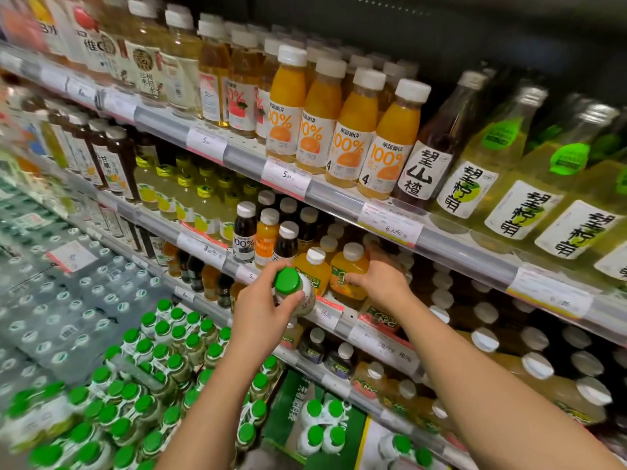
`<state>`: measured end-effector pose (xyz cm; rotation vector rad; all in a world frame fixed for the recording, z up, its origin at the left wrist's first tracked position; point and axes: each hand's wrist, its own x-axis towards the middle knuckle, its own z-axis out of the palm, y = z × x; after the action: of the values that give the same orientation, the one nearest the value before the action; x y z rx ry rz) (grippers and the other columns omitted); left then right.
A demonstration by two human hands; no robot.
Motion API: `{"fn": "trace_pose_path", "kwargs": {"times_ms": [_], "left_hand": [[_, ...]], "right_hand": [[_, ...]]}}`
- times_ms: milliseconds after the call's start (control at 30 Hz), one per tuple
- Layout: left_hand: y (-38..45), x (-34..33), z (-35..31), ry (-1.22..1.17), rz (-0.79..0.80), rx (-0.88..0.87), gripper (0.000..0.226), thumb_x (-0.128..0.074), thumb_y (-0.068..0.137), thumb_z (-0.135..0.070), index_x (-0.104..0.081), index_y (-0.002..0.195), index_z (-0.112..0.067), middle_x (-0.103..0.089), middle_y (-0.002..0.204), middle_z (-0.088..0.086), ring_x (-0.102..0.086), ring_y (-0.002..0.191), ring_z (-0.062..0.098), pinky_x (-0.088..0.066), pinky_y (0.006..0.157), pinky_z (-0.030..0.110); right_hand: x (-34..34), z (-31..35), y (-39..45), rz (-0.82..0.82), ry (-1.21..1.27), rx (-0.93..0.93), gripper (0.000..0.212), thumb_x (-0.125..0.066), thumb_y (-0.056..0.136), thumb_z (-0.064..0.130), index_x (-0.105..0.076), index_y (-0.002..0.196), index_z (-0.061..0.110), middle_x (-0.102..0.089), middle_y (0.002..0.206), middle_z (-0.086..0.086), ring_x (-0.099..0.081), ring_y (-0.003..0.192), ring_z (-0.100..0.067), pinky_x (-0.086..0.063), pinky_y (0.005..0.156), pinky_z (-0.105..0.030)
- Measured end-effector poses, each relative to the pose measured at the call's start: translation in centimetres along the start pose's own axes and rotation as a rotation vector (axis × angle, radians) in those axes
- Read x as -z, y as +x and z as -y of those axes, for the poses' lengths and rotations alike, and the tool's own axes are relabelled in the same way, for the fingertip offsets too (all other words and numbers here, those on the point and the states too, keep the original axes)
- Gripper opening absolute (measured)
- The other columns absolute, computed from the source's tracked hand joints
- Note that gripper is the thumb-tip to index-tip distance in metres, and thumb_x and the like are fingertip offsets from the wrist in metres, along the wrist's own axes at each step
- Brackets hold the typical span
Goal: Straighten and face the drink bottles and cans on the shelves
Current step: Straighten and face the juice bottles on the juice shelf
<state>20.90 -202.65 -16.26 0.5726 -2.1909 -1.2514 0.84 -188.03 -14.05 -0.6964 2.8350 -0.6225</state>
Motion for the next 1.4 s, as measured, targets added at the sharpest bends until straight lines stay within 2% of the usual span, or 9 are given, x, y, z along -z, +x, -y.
{"fn": "trace_pose_path", "kwargs": {"times_ms": [267, 433, 633, 733, 900, 967, 1067, 1200, 1400], "left_hand": [[-0.4, 0.2, 0.9, 0.018, 0.027, 0.010, 0.039, -0.078, 0.087, -0.027, -0.058, 0.119, -0.034, -0.064, 0.089, -0.017, -0.059, 0.067, 0.006, -0.042, 0.059, 0.016], [-0.8, 0.8, 1.6, 0.034, 0.025, 0.005, 0.038, -0.079, 0.086, -0.025, -0.056, 0.112, -0.039, -0.062, 0.077, -0.012, -0.056, 0.064, 0.007, -0.039, 0.057, 0.018], [-1.0, 0.5, 1.6, 0.055, 0.068, 0.009, 0.040, -0.080, 0.085, -0.030, -0.056, 0.115, -0.041, -0.066, 0.085, -0.012, -0.062, 0.068, 0.009, -0.054, 0.067, 0.031], [-0.9, 0.0, 1.2, 0.083, 0.102, -0.022, 0.041, -0.080, 0.084, -0.034, -0.057, 0.119, -0.037, -0.066, 0.084, -0.012, -0.060, 0.066, 0.008, -0.049, 0.062, 0.021], [-1.1, -1.1, 0.0, 0.098, 0.136, -0.050, 0.041, -0.080, 0.083, -0.040, -0.060, 0.118, -0.037, -0.066, 0.085, -0.017, -0.059, 0.066, 0.002, -0.043, 0.060, 0.019], [-1.5, -2.1, -0.9, 0.116, 0.172, -0.062, 0.039, -0.080, 0.081, -0.045, -0.059, 0.113, -0.040, -0.066, 0.078, -0.017, -0.059, 0.063, 0.004, -0.044, 0.059, 0.021], [-2.2, -4.1, -2.8, 0.151, 0.303, -0.126, 0.038, -0.078, 0.079, -0.055, -0.060, 0.111, -0.042, -0.068, 0.074, -0.013, -0.061, 0.062, 0.004, -0.049, 0.060, 0.025], [-4.4, -8.1, -6.4, 0.165, 0.480, -0.225, 0.038, -0.074, 0.078, -0.060, -0.062, 0.109, -0.041, -0.069, 0.079, -0.014, -0.061, 0.069, 0.001, -0.050, 0.066, 0.029], [-9.2, -13.2, -12.6, 0.162, 0.580, -0.360, 0.048, -0.065, 0.073, -0.066, -0.057, 0.113, -0.040, -0.069, 0.081, -0.011, -0.062, 0.074, 0.004, -0.053, 0.071, 0.037]], "right_hand": [[-1.6, -0.8, -0.1, 0.197, -0.209, 0.010, 0.069, -0.076, 0.082, 0.049, -0.048, 0.140, 0.027, -0.064, 0.128, 0.001, -0.061, 0.117, -0.027, -0.053, 0.092, -0.042], [-2.0, -0.7, 0.4, 0.203, -0.259, 0.032, 0.073, -0.078, 0.084, 0.045, -0.044, 0.146, 0.025, -0.061, 0.135, -0.001, -0.059, 0.122, -0.028, -0.049, 0.088, -0.039], [-2.1, -0.6, -0.3, 0.184, -0.348, 0.083, 0.083, -0.076, 0.087, 0.042, -0.031, 0.156, 0.028, -0.059, 0.139, -0.007, -0.058, 0.125, -0.031, -0.050, 0.088, -0.041], [-2.0, -1.1, -2.0, 0.095, -0.423, 0.179, 0.085, -0.071, 0.091, 0.047, -0.022, 0.157, 0.029, -0.060, 0.135, -0.006, -0.061, 0.116, -0.030, -0.053, 0.083, -0.043], [-2.0, -2.1, -8.8, -0.193, 0.005, 0.204, 0.055, -0.066, 0.091, 0.041, -0.048, 0.142, 0.028, -0.060, 0.131, 0.005, -0.054, 0.121, -0.018, -0.047, 0.102, -0.040], [-2.3, -2.7, -12.6, -0.123, 0.198, 0.175, 0.048, -0.067, 0.089, 0.043, -0.053, 0.134, 0.036, -0.060, 0.132, 0.013, -0.054, 0.121, -0.009, -0.047, 0.103, -0.037], [-2.3, -3.9, -17.1, 0.023, 0.339, 0.161, 0.073, -0.073, 0.083, 0.053, -0.036, 0.146, 0.050, -0.036, 0.155, 0.028, -0.035, 0.140, 0.004, -0.032, 0.116, -0.027], [-0.7, -6.5, -20.1, -0.011, 0.430, 0.068, 0.087, -0.081, 0.073, 0.050, -0.035, 0.147, 0.050, -0.046, 0.141, 0.033, -0.044, 0.126, 0.013, -0.037, 0.102, -0.015], [3.4, -11.3, -24.6, -0.159, 0.446, -0.020, 0.057, -0.074, 0.064, 0.041, -0.053, 0.117, 0.045, -0.063, 0.103, 0.020, -0.059, 0.096, 0.000, -0.042, 0.072, -0.020]]}}
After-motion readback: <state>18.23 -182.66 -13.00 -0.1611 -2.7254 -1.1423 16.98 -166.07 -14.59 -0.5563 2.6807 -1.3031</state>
